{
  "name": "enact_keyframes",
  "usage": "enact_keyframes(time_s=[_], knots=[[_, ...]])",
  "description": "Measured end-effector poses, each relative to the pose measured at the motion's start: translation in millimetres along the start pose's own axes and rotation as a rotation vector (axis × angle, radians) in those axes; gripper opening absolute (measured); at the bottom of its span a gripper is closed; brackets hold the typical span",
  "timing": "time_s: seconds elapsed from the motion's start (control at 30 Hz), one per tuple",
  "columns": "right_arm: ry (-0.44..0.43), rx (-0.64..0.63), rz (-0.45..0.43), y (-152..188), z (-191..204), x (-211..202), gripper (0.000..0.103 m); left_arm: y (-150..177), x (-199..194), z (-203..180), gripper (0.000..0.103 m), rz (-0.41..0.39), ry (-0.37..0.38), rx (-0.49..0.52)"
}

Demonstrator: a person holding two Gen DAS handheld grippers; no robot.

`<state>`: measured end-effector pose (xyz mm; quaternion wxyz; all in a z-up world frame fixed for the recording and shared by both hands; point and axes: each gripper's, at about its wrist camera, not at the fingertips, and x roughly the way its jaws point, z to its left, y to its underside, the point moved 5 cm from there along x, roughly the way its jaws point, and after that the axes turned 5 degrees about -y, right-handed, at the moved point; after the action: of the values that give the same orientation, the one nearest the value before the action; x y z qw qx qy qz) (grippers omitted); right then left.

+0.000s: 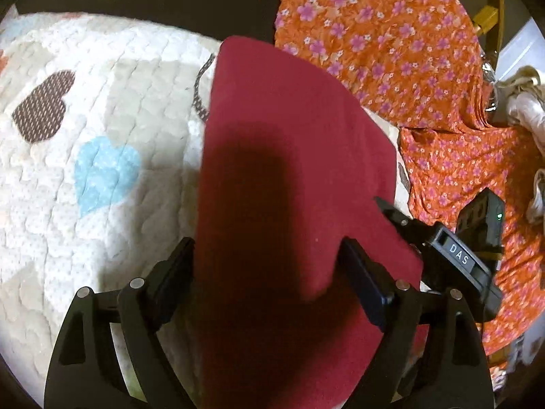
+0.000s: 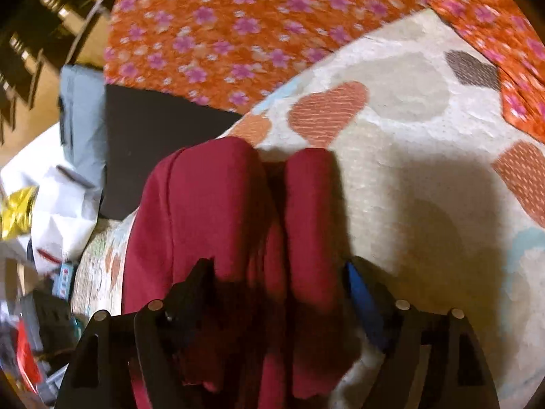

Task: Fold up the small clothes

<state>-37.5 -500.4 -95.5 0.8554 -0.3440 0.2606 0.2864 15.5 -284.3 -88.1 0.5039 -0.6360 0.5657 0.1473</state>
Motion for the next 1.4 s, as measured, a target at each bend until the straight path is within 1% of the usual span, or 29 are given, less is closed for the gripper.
enact_keyframes(time_s=[0.03,0.07,0.1,0.13,0.2,0.27,0.33,0.4,0.47,0.53,0.57,0.6,0.63,0.67,0.77,0.8,0.87,0.93,1.0,1.03,1.07,1.1,1.13,1.17,1.2,1.27,1.3,1.37,1.4], knots=[[-0.03,-0.008,0.01,0.3,4.1,1.7,0.051,0.0,-0.8,-3.5,0.079,0.003,0.0,0.018],[-0.038,-0.007,0.013,0.0,8.5,0.1,0.045,-0.1,-4.0,-6.2,0.077,0.003,-0.008,0.029],[-0.022,-0.023,0.013,0.4,11.9,-2.6,0.035,-0.2,-9.4,-8.7,0.069,-0.004,-0.017,0.044],[-0.001,-0.055,0.011,0.2,18.1,-6.4,0.033,0.0,-17.4,-10.6,0.063,-0.007,-0.023,0.064],[0.016,-0.123,0.004,2.5,36.7,-21.0,0.031,2.3,-35.2,-11.6,0.063,-0.005,-0.016,0.068],[-0.003,-0.148,0.024,11.9,53.7,-34.4,0.031,11.1,-63.0,-8.8,0.063,-0.018,-0.004,0.066],[-0.019,-0.167,0.037,25.4,66.2,-47.3,0.031,30.4,-93.2,-0.8,0.063,-0.03,-0.017,0.085],[-0.064,-0.173,0.051,46.8,79.8,-60.1,0.031,54.6,-112.7,10.1,0.063,-0.028,-0.037,0.08],[-0.088,-0.156,0.074,72.1,86.6,-64.1,0.031,79.7,-119.2,18.8,0.063,-0.005,-0.081,0.075],[-0.071,-0.142,0.127,95.1,85.9,-57.1,0.032,105.6,-119.0,26.0,0.063,0.016,-0.119,0.06],[-0.032,-0.145,0.175,107.3,82.8,-50.3,0.035,117.1,-116.8,28.6,0.063,0.026,-0.129,0.055],[0.013,-0.156,0.201,114.2,80.0,-47.9,0.037,127.1,-114.5,31.1,0.063,0.026,-0.16,0.058],[0.066,-0.171,0.202,118.0,77.0,-51.8,0.038,132.9,-115.3,32.9,0.063,0.011,-0.185,0.062],[0.084,-0.179,0.166,118.6,78.0,-65.2,0.038,135.8,-117.0,33.7,0.063,-0.002,-0.195,0.059],[0.071,-0.184,0.058,113.2,90.0,-97.7,0.038,137.3,-118.0,35.0,0.063,-0.008,-0.191,0.032],[0.06,-0.205,0.049,112.0,96.7,-100.3,0.038,137.5,-116.6,34.4,0.063,-0.006,-0.198,0.036],[0.058,-0.236,0.064,112.4,106.5,-94.2,0.038,139.1,-113.7,35.2,0.063,-0.013,-0.207,0.04],[0.07,-0.243,0.087,112.4,110.0,-78.0,0.038,142.2,-111.2,36.2,0.064,-0.007,-0.219,0.045],[0.129,-0.232,0.121,109.8,105.0,-55.7,0.038,143.5,-110.2,37.2,0.065,-0.011,-0.229,0.055],[0.133,-0.223,0.132,108.7,100.9,-47.5,0.038,142.8,-109.8,37.1,0.065,-0.011,-0.232,0.057],[0.115,-0.211,0.135,107.2,97.8,-39.0,0.032,141.5,-109.6,36.7,0.065,-0.009,-0.235,0.061],[0.093,-0.201,0.137,106.0,95.5,-35.3,0.022,141.2,-110.4,36.5,0.065,-0.006,-0.238,0.065],[0.087,-0.204,0.139,107.4,94.7,-38.3,0.018,140.9,-111.3,35.6,0.065,-0.004,-0.238,0.069],[0.083,-0.232,0.129,106.5,97.2,-44.3,0.017,140.4,-111.1,34.8,0.065,-0.006,-0.239,0.072],[0.085,-0.27,0.119,106.8,101.2,-49.5,0.016,139.6,-109.8,34.3,0.069,-0.01,-0.24,0.073],[0.135,-0.342,0.099,108.6,105.9,-55.9,0.016,139.9,-104.2,33.1,0.071,-0.022,-0.243,0.073],[0.152,-0.353,0.1,109.5,104.7,-53.2,0.016,141.0,-100.0,32.3,0.071,-0.019,-0.242,0.072],[0.215,-0.383,0.116,112.3,97.4,-38.5,0.016,142.4,-98.1,30.3,0.072,-0.015,-0.241,0.075],[0.226,-0.39,0.118,113.0,95.1,-35.1,0.016,142.2,-99.3,29.4,0.072,-0.015,-0.249,0.085]])
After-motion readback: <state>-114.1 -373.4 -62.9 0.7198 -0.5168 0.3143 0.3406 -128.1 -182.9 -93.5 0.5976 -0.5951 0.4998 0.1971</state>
